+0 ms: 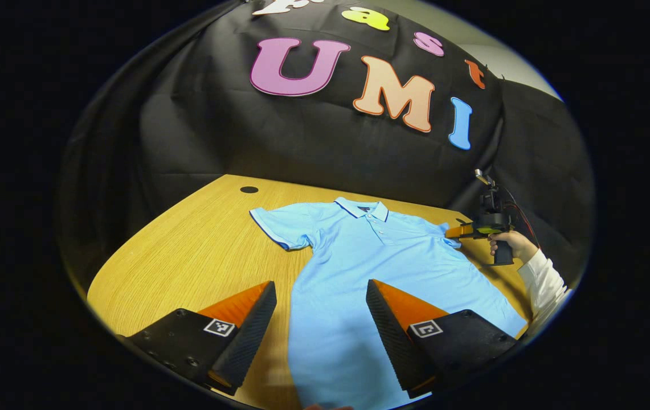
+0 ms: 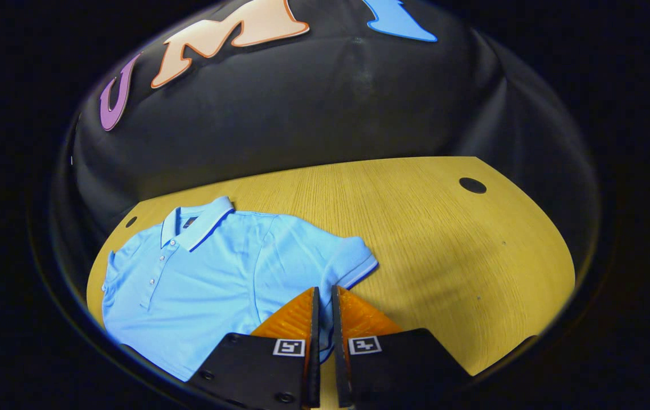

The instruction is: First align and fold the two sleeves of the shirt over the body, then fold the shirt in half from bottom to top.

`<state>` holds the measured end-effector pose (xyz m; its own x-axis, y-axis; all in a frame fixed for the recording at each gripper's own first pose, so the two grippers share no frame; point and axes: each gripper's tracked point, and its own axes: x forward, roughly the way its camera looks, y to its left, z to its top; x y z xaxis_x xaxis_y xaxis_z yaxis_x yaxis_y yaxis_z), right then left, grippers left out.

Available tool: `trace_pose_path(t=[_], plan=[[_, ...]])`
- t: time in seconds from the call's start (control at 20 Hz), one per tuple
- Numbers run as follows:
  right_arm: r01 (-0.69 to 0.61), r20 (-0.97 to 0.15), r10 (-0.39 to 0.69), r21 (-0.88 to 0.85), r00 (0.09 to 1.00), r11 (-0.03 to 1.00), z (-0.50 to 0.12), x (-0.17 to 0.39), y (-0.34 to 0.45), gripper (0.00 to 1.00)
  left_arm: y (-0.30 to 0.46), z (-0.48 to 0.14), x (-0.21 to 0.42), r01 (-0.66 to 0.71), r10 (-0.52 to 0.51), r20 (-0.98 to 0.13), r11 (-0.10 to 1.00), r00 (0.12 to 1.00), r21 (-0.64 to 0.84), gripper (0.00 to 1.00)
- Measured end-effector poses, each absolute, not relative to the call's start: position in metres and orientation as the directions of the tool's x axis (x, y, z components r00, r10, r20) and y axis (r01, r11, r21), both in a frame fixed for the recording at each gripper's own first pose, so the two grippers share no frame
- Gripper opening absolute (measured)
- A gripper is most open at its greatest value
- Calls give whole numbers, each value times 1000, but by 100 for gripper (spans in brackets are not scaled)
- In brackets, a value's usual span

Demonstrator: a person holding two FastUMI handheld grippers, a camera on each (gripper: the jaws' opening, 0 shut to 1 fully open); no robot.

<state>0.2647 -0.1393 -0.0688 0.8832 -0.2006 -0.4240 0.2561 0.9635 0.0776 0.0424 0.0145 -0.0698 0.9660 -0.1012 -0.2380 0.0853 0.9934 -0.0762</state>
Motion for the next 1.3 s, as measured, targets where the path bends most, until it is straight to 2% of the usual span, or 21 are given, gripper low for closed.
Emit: trace_pose_path(t=[0.05, 0.3, 0.5, 0.75, 0.85, 1.05, 1.2, 1.25, 1.3], plan=[[253, -406, -195, 93, 893, 963, -61, 267, -136, 8, 13, -70, 42, 91, -106, -237, 993, 966, -76, 95], [156, -264, -93, 230, 960, 961, -4, 272, -96, 7, 9, -63, 39, 105, -119, -219, 992, 969, -75, 95], [-5, -165, 72, 372, 984, 928, 31, 277, -27, 7, 6, -65, 38, 114, -128, -221, 991, 967, -77, 95], [-145, -180, 220, 356, 959, 923, 17, 285, 58, 7, 4, -65, 38, 125, -141, -220, 989, 965, -85, 95], [-170, -220, 249, 325, 943, 930, -5, 293, 84, 7, 5, -64, 37, 123, -139, -216, 989, 966, -86, 95], [-199, -298, 319, 370, 899, 907, -40, 292, 115, 7, 5, -65, 39, 122, -139, -221, 988, 965, -89, 95], [-233, -297, 337, 334, 894, 913, -45, 290, 122, 16, 10, -65, 43, 104, -122, -216, 990, 969, -92, 95], [-248, -302, 351, 331, 887, 911, -45, 286, 124, 11, 11, -65, 45, 96, -116, -215, 990, 970, -103, 95], [-274, -304, 382, 341, 873, 899, -44, 281, 131, 21, 11, -65, 47, 97, -121, -211, 988, 970, -122, 95]])
